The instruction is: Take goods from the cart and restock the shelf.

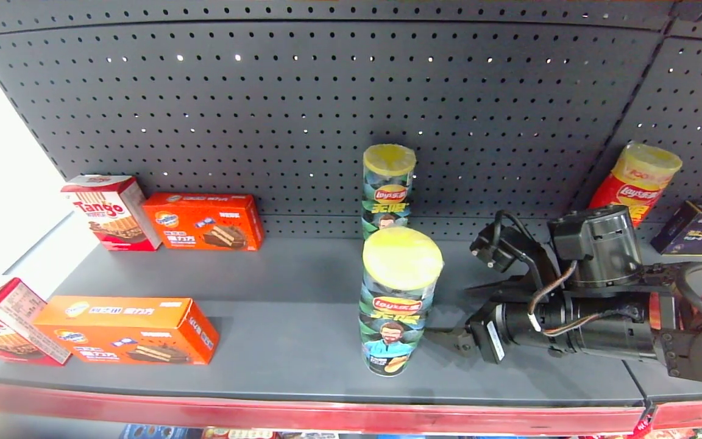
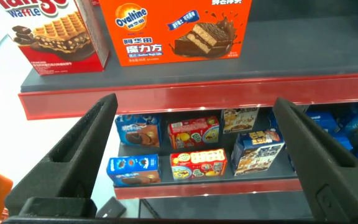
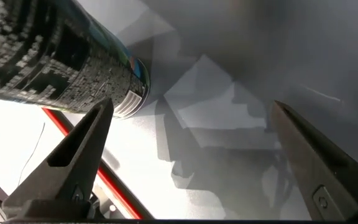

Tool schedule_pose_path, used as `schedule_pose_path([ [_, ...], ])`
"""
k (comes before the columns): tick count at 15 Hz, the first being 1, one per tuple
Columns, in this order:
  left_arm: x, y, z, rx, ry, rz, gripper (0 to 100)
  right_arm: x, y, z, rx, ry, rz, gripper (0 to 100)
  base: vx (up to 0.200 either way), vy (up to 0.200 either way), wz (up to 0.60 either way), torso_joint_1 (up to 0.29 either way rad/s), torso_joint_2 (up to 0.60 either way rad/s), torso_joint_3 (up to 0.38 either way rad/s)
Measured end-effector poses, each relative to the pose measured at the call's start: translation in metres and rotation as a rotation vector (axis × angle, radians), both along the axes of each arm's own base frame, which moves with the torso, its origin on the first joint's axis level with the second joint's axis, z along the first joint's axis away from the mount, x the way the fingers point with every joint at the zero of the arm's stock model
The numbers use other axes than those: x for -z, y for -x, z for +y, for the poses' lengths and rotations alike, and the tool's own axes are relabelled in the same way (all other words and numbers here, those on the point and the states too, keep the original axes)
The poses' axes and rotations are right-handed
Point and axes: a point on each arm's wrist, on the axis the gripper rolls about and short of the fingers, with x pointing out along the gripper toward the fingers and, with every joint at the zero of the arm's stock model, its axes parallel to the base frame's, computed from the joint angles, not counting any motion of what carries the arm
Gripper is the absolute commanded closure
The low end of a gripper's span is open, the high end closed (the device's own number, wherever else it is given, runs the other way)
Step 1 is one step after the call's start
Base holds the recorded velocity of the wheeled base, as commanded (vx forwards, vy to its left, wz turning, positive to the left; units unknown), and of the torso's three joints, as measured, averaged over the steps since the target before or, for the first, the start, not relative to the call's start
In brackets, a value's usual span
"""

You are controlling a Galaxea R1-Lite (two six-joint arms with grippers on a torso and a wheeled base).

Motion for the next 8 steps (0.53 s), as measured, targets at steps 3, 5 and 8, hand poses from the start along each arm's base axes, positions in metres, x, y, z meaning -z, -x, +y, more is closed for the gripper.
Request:
schedule_pose_path([
  [3,0.0,0.0,0.0,0.0,0.001,0.0,0,-0.0012,-0.0021,0.0021,-0.002,-0.003,-0.005,0,0.0,0.0,0.0,0.0,0.0,0.0],
  [5,0.0,0.0,0.0,0.0,0.001,0.0,0,-0.0008,-0.0027,0.0032,-0.003,-0.003,-0.004,0,0.0,0.0,0.0,0.0,0.0,0.0],
  [8,0.0,0.0,0.0,0.0,0.002,0.0,0,-0.0027,-0.0016,0.0004,0.005,-0.007,-0.008,0,0.0,0.0,0.0,0.0,0.0,0.0],
])
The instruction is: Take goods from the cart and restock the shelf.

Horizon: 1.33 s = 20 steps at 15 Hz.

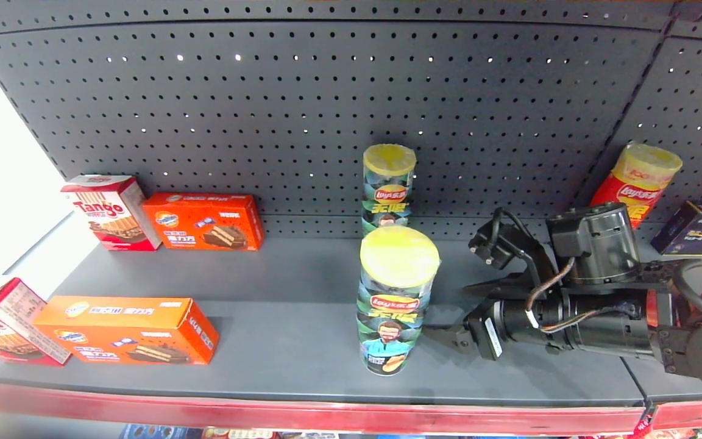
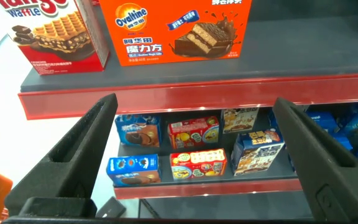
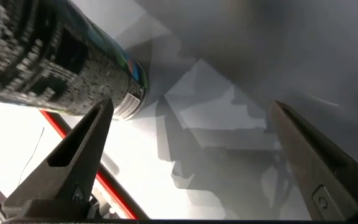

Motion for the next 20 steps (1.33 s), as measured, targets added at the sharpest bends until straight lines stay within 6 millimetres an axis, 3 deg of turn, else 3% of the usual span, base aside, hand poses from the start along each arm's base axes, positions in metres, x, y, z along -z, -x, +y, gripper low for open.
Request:
schedule_pose_path([
  [5,0.0,0.0,0.0,0.0,-0.001,0.0,0,-0.029,0.025,-0.024,0.02,-0.062,-0.084,0,0.0,0.0,0.0,0.0,0.0,0.0],
  [8,0.0,0.0,0.0,0.0,-0.001,0.0,0,-0.042,0.07,-0.052,0.002,-0.108,-0.154,0,0.0,0.0,0.0,0.0,0.0,0.0],
  [10,0.0,0.0,0.0,0.001,-0.002,0.0,0,-0.038,0.107,-0.074,-0.018,-0.135,-0.19,0,0.0,0.0,0.0,0.0,0.0,0.0],
  [12,0.0,0.0,0.0,0.004,-0.003,0.004,0,-0.022,0.144,-0.099,-0.034,-0.159,-0.216,0,0.0,0.0,0.0,0.0,0.0,0.0],
  [14,0.0,-0.001,0.0,0.014,-0.003,0.019,0,0.011,0.179,-0.125,-0.044,-0.179,-0.219,0,0.0,0.0,0.0,0.0,0.0,0.0],
  [17,-0.001,-0.002,0.0,0.018,-0.004,0.03,0,0.056,0.212,-0.151,-0.001,-0.23,-0.209,0,0.0,0.0,0.0,0.0,0.0,0.0],
  [20,-0.001,-0.002,0.0,0.013,-0.004,0.03,0,0.088,0.232,-0.167,0.104,-0.226,-0.172,0,0.0,0.0,0.0,0.0,0.0,0.0],
])
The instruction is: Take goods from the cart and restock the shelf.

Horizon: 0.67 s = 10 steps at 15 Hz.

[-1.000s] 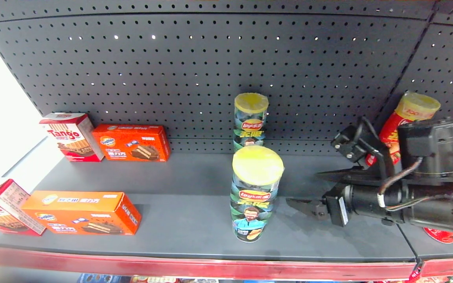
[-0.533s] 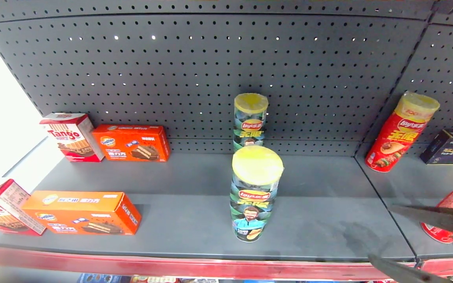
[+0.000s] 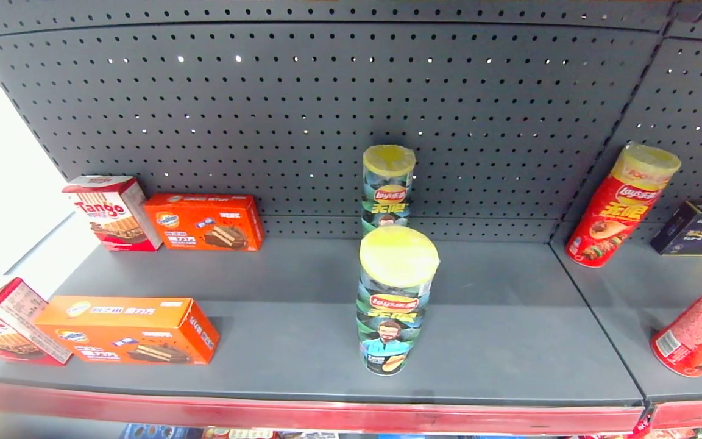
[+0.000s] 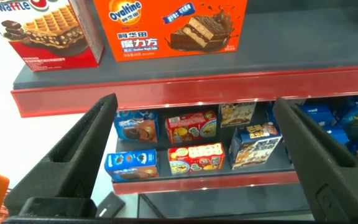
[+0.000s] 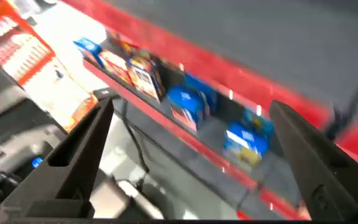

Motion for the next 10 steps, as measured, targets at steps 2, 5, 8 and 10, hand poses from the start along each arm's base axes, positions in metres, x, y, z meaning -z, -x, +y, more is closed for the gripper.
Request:
schedule_pose_path([
  [2,0.001,0.001,0.0,-0.016,-0.003,-0.015,0,0.006,0.007,-0.005,0.128,-0.019,-0.03,0,0.0,0.0,0.0,0.0,0.0,0.0],
  [5,0.001,0.002,0.0,-0.022,-0.006,-0.025,0,0.009,0.015,-0.009,0.399,-0.048,-0.104,0,0.0,0.0,0.0,0.0,0.0,0.0],
  [8,0.001,0.002,0.0,-0.021,-0.002,-0.028,0,0.014,0.018,-0.011,0.458,-0.061,-0.141,0,0.0,0.0,0.0,0.0,0.0,0.0],
  [10,0.001,0.002,0.0,-0.025,0.006,-0.028,0,0.014,0.018,-0.01,0.478,-0.057,-0.14,0,0.0,0.0,0.0,0.0,0.0,0.0],
])
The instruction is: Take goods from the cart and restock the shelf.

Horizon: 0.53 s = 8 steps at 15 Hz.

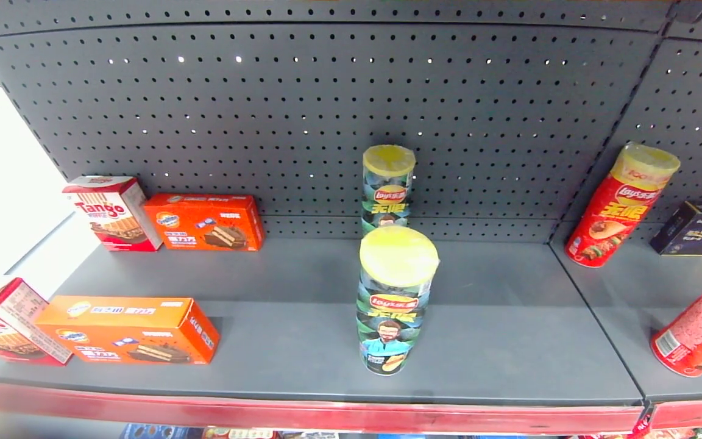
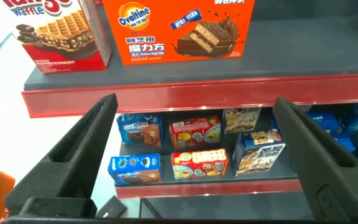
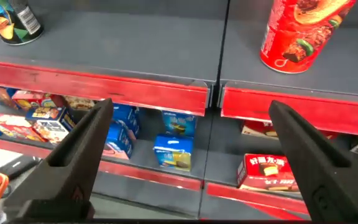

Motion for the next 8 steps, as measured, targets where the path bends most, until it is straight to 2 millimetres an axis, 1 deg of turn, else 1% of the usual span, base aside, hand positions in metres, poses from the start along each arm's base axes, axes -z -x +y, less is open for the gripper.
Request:
schedule_pose_path([
  [3,-0.0002,0.0001,0.0,0.0,0.005,-0.001,0,-0.0006,-0.0024,0.0023,0.094,0.01,0.036,0,0.0,0.0,0.0,0.0,0.0,0.0],
  [8,-0.0002,0.0001,0.0,-0.001,0.006,-0.001,0,-0.0002,-0.0005,0.0048,0.285,-0.001,0.02,0,0.0,0.0,0.0,0.0,0.0,0.0],
])
